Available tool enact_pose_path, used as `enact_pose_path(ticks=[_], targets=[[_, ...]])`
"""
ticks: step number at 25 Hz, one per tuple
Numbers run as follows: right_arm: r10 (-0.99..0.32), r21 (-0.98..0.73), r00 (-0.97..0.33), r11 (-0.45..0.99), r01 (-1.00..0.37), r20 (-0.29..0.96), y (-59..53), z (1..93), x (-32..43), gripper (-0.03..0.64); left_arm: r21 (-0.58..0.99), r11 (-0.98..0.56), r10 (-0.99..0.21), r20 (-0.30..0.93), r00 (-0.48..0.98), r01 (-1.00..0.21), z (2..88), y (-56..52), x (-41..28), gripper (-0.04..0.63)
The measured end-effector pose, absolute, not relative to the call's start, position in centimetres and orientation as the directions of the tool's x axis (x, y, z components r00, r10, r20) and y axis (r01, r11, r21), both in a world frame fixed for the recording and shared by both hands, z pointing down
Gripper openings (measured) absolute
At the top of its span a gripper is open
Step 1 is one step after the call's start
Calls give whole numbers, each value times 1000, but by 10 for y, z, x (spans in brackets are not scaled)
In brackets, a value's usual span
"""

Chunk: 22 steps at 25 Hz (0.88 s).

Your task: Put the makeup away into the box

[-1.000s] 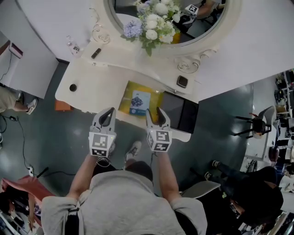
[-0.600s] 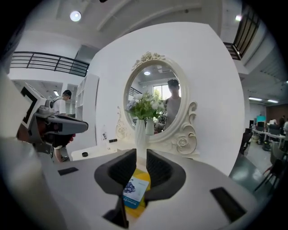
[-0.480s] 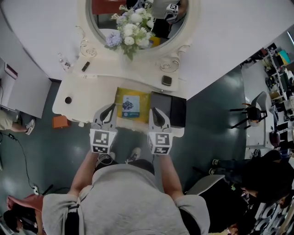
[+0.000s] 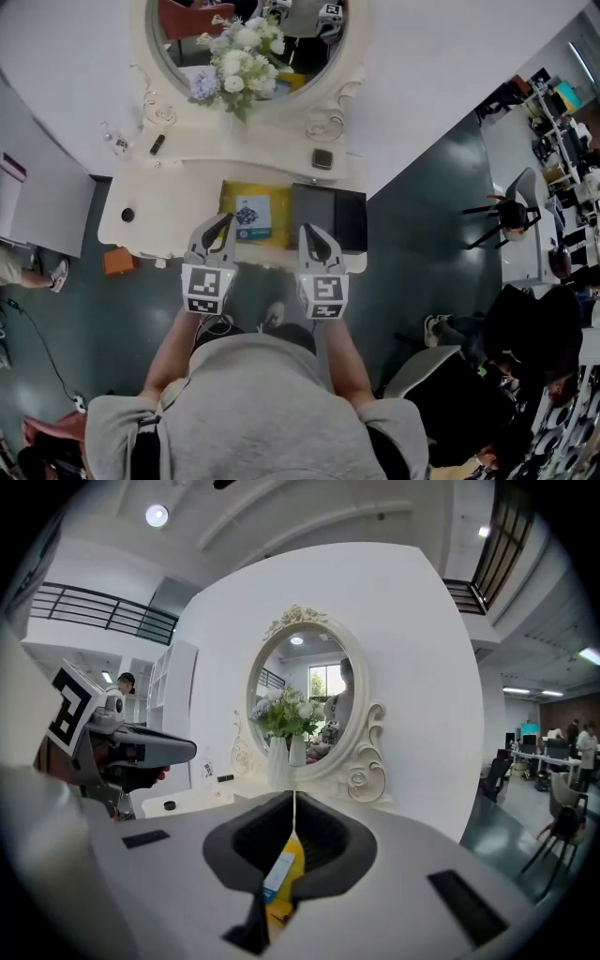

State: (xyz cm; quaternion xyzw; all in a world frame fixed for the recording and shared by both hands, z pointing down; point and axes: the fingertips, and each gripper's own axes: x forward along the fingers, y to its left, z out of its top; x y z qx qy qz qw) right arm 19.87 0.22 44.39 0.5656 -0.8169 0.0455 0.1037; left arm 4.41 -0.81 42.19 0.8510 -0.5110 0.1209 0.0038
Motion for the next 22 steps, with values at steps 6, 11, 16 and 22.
enact_pose_path(ticks=[6, 11, 16, 22], targets=[[-898, 43, -384, 401, -915, 216, -4, 445, 202, 21, -119, -440, -886, 214, 410, -890, 426, -9, 45, 0], [-853, 44, -476, 495, -867, 216, -16, 452, 176, 21, -106, -353, -921, 213, 326, -930, 438, -6, 23, 0], [-770, 25, -598, 618, -786, 223, -18, 456, 119, 21, -103, -240, -950, 228, 212, -965, 444, 6, -21, 0], [-663, 12, -708, 732, -681, 242, -19, 467, 24, 21, -100, -105, -966, 245, 77, -989, 453, 20, -103, 0]])
